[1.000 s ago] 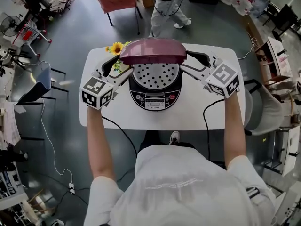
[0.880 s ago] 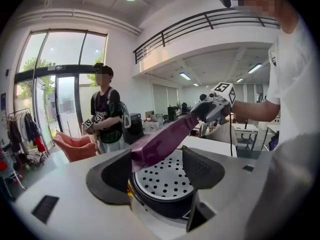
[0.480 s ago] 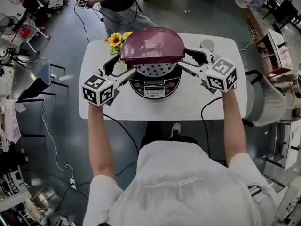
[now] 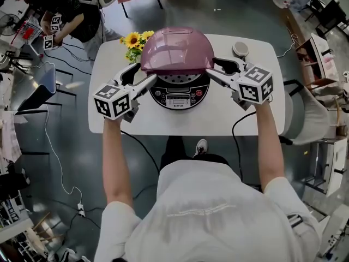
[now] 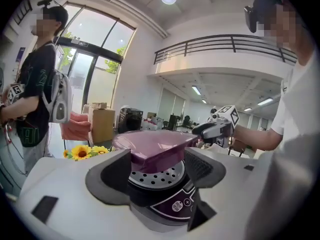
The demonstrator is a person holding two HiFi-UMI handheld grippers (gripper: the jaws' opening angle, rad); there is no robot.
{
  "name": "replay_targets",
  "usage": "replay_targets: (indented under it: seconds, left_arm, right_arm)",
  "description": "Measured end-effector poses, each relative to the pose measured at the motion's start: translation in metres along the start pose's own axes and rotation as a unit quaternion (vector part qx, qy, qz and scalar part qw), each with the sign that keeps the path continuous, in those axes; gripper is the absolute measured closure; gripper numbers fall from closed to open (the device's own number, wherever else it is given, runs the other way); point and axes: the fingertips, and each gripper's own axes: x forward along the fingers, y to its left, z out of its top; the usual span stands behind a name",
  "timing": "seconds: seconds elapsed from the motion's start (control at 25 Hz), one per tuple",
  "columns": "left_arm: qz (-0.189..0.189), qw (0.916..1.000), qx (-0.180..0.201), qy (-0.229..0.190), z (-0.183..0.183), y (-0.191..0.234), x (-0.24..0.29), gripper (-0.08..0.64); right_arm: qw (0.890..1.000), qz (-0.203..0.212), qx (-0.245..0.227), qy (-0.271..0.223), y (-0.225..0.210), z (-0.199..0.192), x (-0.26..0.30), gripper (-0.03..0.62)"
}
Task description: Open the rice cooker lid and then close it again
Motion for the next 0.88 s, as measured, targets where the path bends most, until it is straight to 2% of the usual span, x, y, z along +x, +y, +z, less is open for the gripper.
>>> replay_targets:
  seconds: [0.16,0.6,0.72,0.88]
  left_arm:
    - [0.003,0.9995,-0.032,-0.002,-0.010,0.002,0.001,0.219]
    - [0.013,0.9973,-0.070,0.016,-0.045,0.005,0.005,0.235]
    - [0.025,0.9954,-0.091,0.015,-0.052,0.011,0.005,0.281]
    - [0.039,0.9950,-0.082,0.040,-0.062,0.013,0.008,0.293]
  right_arm:
    - [1.000,-0.003,0.003,0.016,-0.001,-0.012,0.005,0.428]
    - [0.997,-0.012,-0.022,0.071,0.004,-0.050,0.018,0.428]
    - [0.997,-0.018,-0.015,0.076,0.005,-0.056,0.021,0.434]
    - [0.995,-0.026,-0.025,0.095,0.005,-0.065,0.025,0.443]
